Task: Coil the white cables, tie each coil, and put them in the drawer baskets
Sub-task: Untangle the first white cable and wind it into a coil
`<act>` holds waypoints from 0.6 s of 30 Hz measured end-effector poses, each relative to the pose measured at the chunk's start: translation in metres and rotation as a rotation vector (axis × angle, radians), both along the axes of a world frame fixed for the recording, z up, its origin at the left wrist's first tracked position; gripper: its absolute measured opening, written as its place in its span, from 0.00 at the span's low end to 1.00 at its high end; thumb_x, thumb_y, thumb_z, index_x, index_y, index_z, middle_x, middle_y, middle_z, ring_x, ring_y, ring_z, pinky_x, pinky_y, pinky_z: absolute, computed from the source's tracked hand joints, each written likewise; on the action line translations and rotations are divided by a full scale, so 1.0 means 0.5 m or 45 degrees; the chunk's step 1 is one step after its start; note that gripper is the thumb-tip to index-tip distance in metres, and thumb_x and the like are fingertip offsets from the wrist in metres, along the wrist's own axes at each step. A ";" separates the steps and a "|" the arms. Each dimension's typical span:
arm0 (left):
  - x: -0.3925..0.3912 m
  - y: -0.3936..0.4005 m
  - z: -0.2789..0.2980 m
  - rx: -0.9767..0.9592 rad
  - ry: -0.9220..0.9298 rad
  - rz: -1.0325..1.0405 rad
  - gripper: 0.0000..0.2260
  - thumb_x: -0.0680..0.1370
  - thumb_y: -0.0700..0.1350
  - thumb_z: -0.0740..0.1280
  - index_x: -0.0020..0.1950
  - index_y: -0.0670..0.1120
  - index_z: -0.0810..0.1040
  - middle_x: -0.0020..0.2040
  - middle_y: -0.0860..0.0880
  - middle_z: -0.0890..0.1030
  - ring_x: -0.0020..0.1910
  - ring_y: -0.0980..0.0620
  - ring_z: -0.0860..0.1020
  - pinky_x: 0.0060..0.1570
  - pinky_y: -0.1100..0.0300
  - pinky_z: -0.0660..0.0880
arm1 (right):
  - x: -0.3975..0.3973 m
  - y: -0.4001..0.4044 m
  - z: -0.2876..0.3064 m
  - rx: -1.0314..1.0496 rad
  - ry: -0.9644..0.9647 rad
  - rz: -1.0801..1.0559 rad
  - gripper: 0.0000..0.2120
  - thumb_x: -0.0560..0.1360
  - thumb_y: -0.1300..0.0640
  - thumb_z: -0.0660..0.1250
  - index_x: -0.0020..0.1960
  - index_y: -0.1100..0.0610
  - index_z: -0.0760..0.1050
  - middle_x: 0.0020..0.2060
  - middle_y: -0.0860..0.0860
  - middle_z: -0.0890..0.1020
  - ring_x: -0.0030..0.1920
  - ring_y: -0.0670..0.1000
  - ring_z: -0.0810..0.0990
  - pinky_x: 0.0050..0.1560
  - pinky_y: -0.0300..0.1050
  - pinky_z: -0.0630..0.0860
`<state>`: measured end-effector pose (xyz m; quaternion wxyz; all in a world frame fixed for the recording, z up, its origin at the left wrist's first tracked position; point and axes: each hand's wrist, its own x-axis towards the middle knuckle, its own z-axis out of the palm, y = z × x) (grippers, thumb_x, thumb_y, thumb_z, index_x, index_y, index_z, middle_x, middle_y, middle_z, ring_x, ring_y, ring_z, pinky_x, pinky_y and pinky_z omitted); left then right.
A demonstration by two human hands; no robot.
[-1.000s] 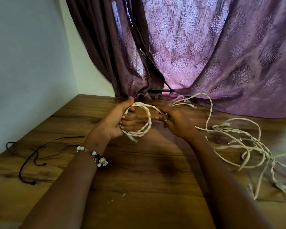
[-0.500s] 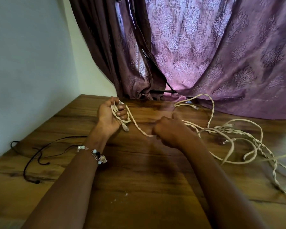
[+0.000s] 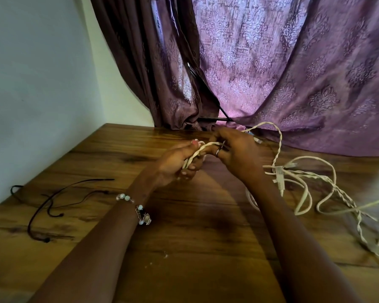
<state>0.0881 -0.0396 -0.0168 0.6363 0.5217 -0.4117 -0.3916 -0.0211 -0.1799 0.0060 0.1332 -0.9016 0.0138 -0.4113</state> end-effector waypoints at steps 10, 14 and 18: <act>0.018 0.019 0.007 -0.101 0.212 0.120 0.15 0.76 0.55 0.59 0.39 0.44 0.68 0.20 0.54 0.58 0.15 0.61 0.54 0.20 0.73 0.51 | -0.008 -0.078 -0.021 -0.360 0.328 -0.173 0.09 0.74 0.53 0.68 0.51 0.57 0.79 0.43 0.55 0.83 0.43 0.58 0.81 0.40 0.52 0.76; 0.023 0.012 0.009 -0.197 0.431 0.125 0.16 0.78 0.56 0.56 0.37 0.46 0.66 0.18 0.55 0.58 0.14 0.61 0.55 0.17 0.74 0.55 | -0.018 -0.088 -0.030 -0.425 0.407 -0.540 0.11 0.77 0.51 0.64 0.59 0.50 0.75 0.53 0.52 0.82 0.57 0.56 0.78 0.58 0.56 0.64; 0.021 0.012 0.017 -0.307 0.586 0.143 0.17 0.81 0.56 0.52 0.36 0.49 0.64 0.17 0.55 0.59 0.13 0.61 0.56 0.15 0.71 0.52 | -0.023 -0.087 -0.026 -0.448 0.525 -0.723 0.18 0.75 0.47 0.65 0.64 0.45 0.69 0.54 0.47 0.82 0.63 0.54 0.72 0.64 0.61 0.55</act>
